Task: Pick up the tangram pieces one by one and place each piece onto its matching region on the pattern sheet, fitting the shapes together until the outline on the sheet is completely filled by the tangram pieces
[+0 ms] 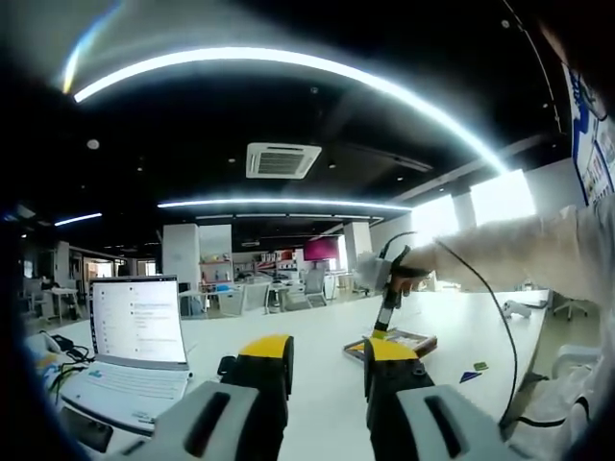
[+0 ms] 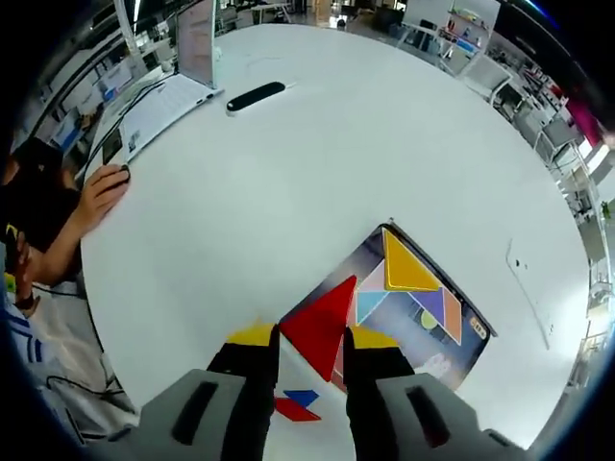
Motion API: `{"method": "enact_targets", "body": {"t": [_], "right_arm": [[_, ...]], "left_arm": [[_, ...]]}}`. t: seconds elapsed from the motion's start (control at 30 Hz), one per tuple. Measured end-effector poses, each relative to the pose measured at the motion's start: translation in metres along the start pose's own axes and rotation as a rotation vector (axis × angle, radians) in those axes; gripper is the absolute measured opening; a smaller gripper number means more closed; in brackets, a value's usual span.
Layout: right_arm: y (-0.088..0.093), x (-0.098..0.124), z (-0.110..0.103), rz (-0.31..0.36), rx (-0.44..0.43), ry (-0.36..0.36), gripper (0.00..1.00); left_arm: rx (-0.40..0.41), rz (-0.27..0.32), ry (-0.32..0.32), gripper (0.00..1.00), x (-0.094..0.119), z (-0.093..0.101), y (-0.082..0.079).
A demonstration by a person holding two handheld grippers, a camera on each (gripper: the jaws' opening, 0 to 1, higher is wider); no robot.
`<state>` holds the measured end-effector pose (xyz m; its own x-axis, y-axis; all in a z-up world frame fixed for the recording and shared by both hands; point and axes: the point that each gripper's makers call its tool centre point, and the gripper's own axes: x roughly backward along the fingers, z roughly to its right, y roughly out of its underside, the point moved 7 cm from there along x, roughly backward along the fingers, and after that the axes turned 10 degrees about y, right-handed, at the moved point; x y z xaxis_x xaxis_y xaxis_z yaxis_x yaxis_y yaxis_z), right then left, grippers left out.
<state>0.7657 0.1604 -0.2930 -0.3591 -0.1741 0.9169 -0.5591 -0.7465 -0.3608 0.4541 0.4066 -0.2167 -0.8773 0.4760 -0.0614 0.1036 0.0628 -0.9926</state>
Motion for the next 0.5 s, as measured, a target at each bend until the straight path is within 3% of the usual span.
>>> {"method": "enact_targets", "body": {"t": [0.5], "right_arm": [[-0.002, -0.018, 0.005, -0.038, -0.035, 0.016, 0.28]], "left_arm": [[0.000, 0.002, 0.000, 0.31, 0.001, 0.001, -0.001]]}}
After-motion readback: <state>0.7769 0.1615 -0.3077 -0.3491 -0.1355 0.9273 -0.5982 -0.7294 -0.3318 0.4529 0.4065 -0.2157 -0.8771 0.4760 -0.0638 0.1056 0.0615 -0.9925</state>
